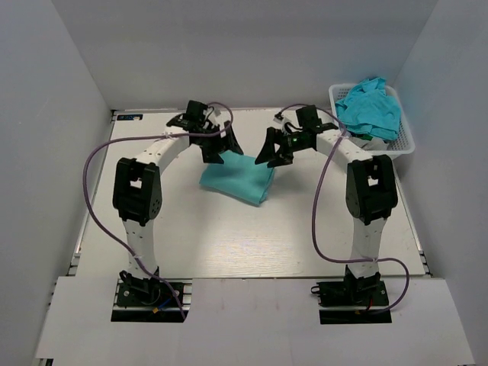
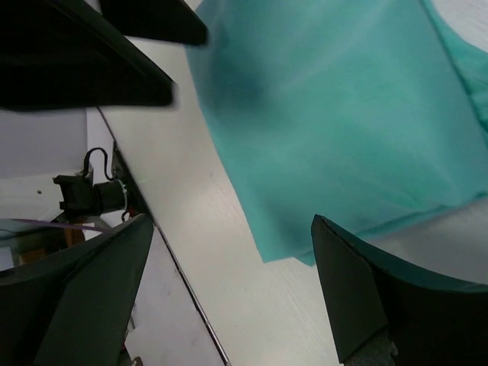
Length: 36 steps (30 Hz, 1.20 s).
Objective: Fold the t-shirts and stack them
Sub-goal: Smooth out wrinkles on the folded tshirt
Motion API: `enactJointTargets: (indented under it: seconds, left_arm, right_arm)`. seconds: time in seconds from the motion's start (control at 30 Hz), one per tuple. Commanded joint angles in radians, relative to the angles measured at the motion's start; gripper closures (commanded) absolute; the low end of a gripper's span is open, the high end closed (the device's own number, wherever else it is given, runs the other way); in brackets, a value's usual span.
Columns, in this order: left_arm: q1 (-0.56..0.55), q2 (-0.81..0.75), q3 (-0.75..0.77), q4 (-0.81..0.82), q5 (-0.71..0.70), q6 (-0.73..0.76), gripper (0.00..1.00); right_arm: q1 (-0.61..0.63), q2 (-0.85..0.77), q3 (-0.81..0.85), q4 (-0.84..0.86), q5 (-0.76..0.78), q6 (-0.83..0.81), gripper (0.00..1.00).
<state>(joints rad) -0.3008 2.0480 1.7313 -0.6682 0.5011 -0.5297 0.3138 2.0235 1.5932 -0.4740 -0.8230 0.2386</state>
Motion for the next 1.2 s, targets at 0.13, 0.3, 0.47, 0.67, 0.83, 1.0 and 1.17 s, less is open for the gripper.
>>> enactJointTargets:
  seconds: [0.13,0.3,0.47,0.67,0.83,1.0,1.17]
  left_arm:
    - [-0.004,-0.08,-0.286,0.078,0.057,-0.003,0.0]
    - [-0.004,-0.067,-0.383,0.068,0.048,-0.012,0.0]
    - [-0.038,-0.173,-0.55,0.053,0.036,-0.012,0.0]
    - [-0.087,-0.385,-0.65,-0.059,-0.013,-0.012,0.0]
    - [-0.087,-0.482,-0.523,-0.137,-0.27,-0.003,0.0]
    - [-0.058,-0.376,-0.383,-0.149,-0.483,0.011,0.0]
    - [-0.058,-0.22,-0.282,-0.149,-0.464,0.052,0.11]
  right_arm:
    - [0.019,0.093,-0.025,0.156,-0.042,0.096,0.1]
    - [0.044,0.162,-0.074,0.143,0.037,0.064,0.1]
    - [0.093,0.133,-0.188,0.127,0.087,0.033,0.1]
    - [0.148,-0.073,-0.343,0.098,0.122,0.004,0.1]
    - [0.176,-0.239,-0.389,0.065,0.151,-0.015,0.1]
    - [0.174,-0.267,-0.365,0.051,0.263,0.002,0.1]
    - [0.172,-0.233,-0.343,0.025,0.415,0.043,0.1]
